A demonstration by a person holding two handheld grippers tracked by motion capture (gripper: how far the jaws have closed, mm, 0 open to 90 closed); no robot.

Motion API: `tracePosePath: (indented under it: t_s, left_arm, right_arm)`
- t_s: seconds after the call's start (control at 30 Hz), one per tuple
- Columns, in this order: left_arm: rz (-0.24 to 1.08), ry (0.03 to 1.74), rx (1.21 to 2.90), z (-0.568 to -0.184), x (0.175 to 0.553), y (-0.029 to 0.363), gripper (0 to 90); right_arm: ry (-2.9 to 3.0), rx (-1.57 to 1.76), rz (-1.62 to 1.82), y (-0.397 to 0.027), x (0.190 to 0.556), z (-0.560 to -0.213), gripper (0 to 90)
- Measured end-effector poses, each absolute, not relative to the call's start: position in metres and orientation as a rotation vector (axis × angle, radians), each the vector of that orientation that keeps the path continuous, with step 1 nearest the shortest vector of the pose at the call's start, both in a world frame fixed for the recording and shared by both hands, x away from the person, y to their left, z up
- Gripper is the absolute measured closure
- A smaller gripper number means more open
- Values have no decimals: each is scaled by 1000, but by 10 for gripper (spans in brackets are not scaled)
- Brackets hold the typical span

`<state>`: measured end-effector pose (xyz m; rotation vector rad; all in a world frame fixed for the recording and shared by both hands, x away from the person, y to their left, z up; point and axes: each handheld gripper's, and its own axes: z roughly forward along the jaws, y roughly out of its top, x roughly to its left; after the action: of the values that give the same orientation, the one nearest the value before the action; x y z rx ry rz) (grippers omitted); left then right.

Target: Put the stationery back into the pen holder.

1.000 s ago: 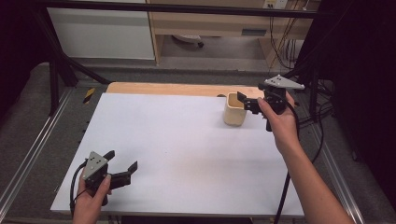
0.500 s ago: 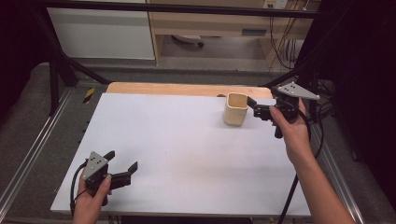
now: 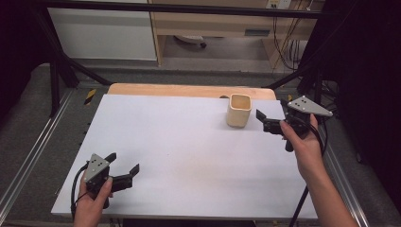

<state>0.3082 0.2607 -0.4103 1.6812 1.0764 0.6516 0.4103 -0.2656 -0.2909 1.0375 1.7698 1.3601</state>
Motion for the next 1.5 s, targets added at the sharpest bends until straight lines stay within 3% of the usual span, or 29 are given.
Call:
tracePosePath:
  t_s: [1.5]
  left_arm:
    - [658, 1067, 1681, -410, 307, 262, 50]
  right_arm:
    - [1893, 1164, 1360, -267, 358, -391, 23]
